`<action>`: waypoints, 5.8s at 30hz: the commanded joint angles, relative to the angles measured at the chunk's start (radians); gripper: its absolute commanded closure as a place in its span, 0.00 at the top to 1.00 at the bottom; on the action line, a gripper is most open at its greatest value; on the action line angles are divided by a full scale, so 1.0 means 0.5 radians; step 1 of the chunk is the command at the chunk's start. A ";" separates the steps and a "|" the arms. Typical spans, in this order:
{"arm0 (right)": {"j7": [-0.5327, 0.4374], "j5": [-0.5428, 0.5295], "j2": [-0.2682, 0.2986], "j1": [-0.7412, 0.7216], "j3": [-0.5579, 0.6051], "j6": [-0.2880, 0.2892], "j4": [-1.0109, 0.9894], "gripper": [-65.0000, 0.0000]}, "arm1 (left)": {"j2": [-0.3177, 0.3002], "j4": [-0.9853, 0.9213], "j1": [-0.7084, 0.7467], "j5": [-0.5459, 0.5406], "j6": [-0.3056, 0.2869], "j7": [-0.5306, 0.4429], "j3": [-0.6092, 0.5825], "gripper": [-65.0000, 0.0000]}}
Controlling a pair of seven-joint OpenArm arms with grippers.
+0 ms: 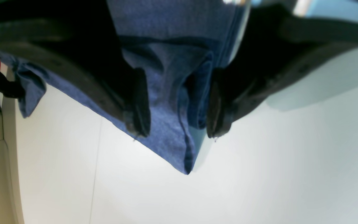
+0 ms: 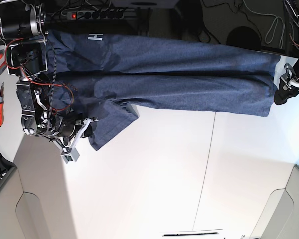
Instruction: Layout the t-shirt on the table in an organized manner, then fold the t-shirt properly
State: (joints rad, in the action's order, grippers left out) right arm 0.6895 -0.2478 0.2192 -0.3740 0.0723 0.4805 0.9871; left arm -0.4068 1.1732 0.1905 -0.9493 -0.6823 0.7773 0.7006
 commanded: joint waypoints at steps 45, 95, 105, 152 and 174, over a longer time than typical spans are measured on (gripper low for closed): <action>0.844 -0.672 0.021 1.444 -0.228 0.037 2.370 0.00 | -0.045 0.032 -0.010 -0.084 -0.032 -0.037 0.011 0.51; 0.445 0.078 -0.115 1.292 0.040 -0.529 1.680 0.00 | -0.044 0.032 -0.011 -0.128 -0.032 -0.037 0.011 0.51; 0.351 0.065 -0.207 1.205 0.428 -0.323 1.680 0.00 | -0.044 0.032 -0.011 -0.127 -0.032 -0.037 0.011 0.51; 0.388 0.542 -0.264 1.103 0.651 -0.680 1.583 0.00 | -0.044 0.032 -0.011 -0.128 -0.032 -0.037 0.011 0.51; 0.374 0.859 -0.286 1.093 0.465 -0.801 1.816 0.00 | -0.044 0.032 -0.010 -0.128 -0.032 -0.037 0.011 0.51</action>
State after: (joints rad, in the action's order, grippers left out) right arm 0.8871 0.1829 0.0788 0.1822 0.3061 0.0811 1.8763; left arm -0.4068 1.1732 0.1905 -0.9890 -0.6823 0.7773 0.7006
